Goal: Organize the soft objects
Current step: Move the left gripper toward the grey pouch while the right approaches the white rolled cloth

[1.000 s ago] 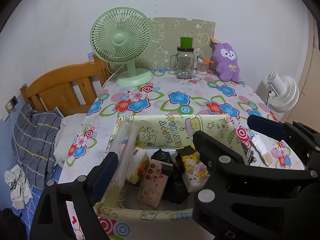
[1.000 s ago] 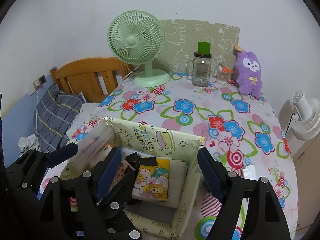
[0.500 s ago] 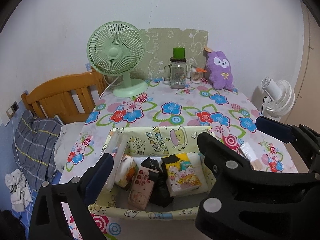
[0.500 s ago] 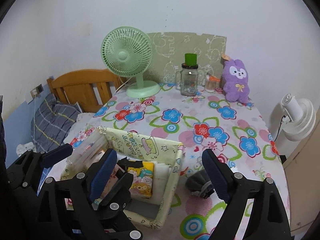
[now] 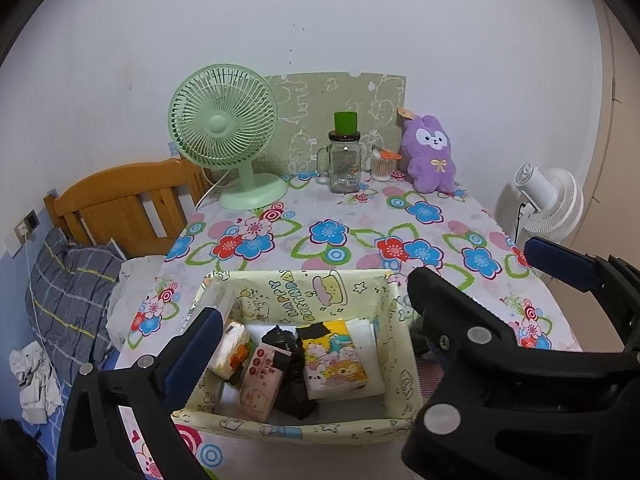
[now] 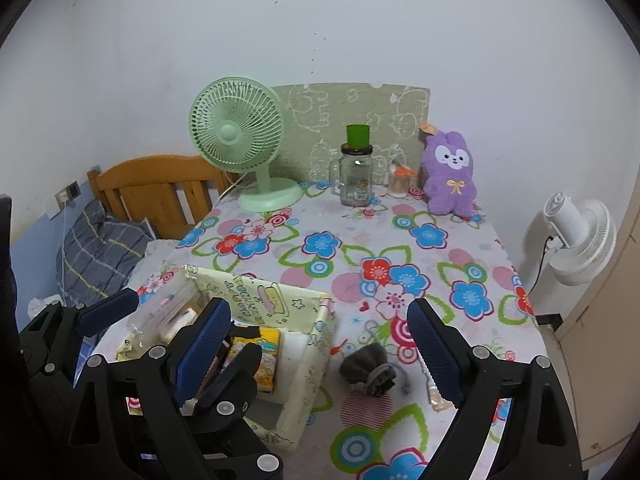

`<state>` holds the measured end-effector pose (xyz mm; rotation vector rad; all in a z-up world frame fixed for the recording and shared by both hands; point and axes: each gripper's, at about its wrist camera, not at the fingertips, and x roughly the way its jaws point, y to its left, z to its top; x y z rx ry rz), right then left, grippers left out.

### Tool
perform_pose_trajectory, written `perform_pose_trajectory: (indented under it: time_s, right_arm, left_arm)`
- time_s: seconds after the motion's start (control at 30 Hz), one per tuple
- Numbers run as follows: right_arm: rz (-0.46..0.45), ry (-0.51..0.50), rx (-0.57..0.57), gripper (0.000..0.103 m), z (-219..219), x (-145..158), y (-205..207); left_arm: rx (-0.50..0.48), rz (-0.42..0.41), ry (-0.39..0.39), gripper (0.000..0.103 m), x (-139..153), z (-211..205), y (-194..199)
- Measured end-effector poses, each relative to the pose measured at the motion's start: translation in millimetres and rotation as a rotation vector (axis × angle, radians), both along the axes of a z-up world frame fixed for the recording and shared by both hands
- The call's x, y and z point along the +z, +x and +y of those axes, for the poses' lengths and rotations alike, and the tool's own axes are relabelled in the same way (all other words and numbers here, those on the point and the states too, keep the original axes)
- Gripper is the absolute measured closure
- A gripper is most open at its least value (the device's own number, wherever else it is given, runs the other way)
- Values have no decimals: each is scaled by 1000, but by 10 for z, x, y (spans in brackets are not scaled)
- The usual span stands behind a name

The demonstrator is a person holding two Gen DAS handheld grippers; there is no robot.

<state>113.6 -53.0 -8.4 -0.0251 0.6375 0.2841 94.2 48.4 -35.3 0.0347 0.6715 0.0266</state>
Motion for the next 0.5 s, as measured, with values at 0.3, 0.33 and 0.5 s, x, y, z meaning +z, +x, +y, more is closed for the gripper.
perform_pose_trajectory:
  time_s: [0.3,0.33,0.5]
  right_arm:
    - [-23,2,-28,10,-207,67,-75]
    - [-24,1,-33,10,-221,70,-81]
    - [-34,0,-50,9,-345,86,-118]
  left_arm:
    - [-15,-31,1,1,60,-196,-46]
    - [-16,-32,0,1,65,-215,-50]
    - [-23,-42,-2,1,79,-335,-74]
